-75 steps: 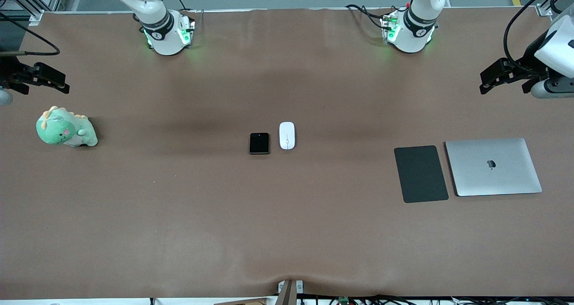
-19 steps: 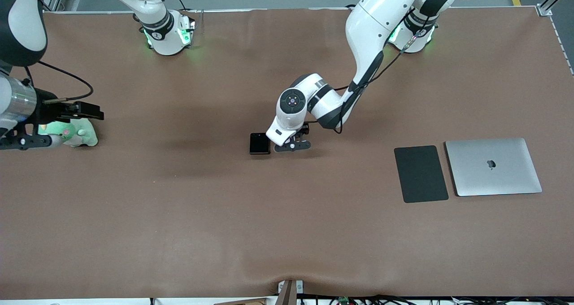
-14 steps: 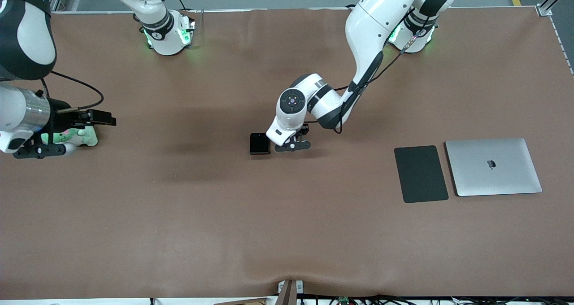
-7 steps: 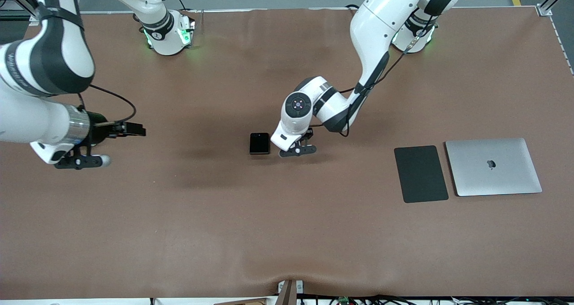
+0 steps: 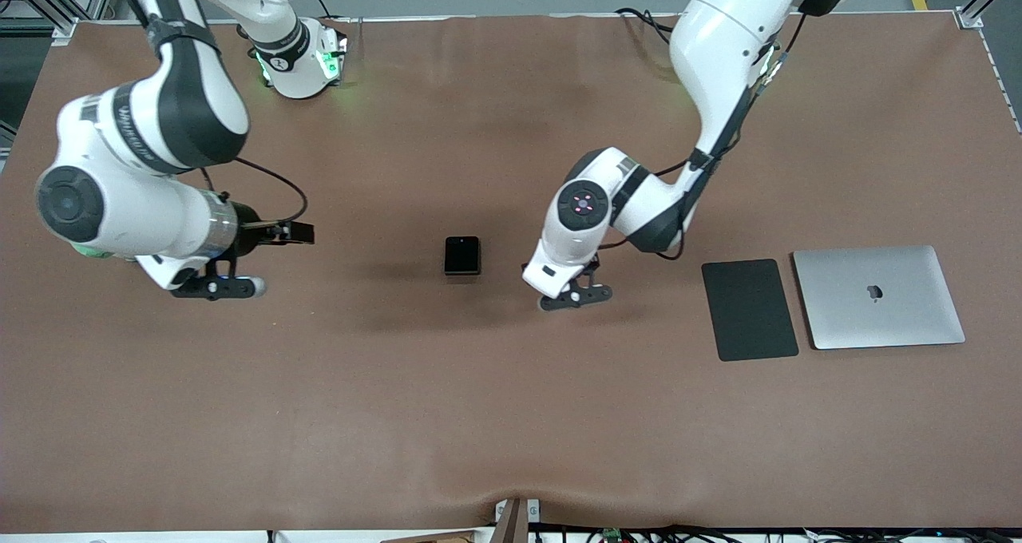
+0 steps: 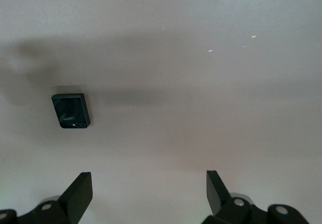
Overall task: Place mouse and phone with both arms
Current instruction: 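Carry the mouse to the pad while the right gripper reaches the phone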
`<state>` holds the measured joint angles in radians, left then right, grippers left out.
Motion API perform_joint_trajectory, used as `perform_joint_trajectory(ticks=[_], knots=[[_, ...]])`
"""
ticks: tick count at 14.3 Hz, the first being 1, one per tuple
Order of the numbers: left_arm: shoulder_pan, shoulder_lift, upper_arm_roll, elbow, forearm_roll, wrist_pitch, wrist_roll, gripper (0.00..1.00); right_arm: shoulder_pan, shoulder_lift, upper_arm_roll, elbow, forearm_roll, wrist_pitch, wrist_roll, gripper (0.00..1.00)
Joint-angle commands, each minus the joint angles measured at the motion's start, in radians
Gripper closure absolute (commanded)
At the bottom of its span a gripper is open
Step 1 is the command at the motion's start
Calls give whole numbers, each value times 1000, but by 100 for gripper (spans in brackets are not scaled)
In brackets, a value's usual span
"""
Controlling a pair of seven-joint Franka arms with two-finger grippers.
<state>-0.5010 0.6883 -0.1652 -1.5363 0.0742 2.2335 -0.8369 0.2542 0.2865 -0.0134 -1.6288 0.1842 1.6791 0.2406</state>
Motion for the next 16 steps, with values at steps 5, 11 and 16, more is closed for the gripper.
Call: perform_joint_trajectory(ticks=[5, 11, 16], knots=[[214, -98, -8, -44, 19, -69, 240, 45, 175, 45, -8, -108, 15, 191, 204, 0], [369, -85, -4, -67, 22, -69, 456, 45, 289, 132, -7, -108, 17, 339, 309, 0], [459, -72, -5, -106, 96, -63, 558, 44, 361, 207, -7, -108, 18, 458, 405, 0]])
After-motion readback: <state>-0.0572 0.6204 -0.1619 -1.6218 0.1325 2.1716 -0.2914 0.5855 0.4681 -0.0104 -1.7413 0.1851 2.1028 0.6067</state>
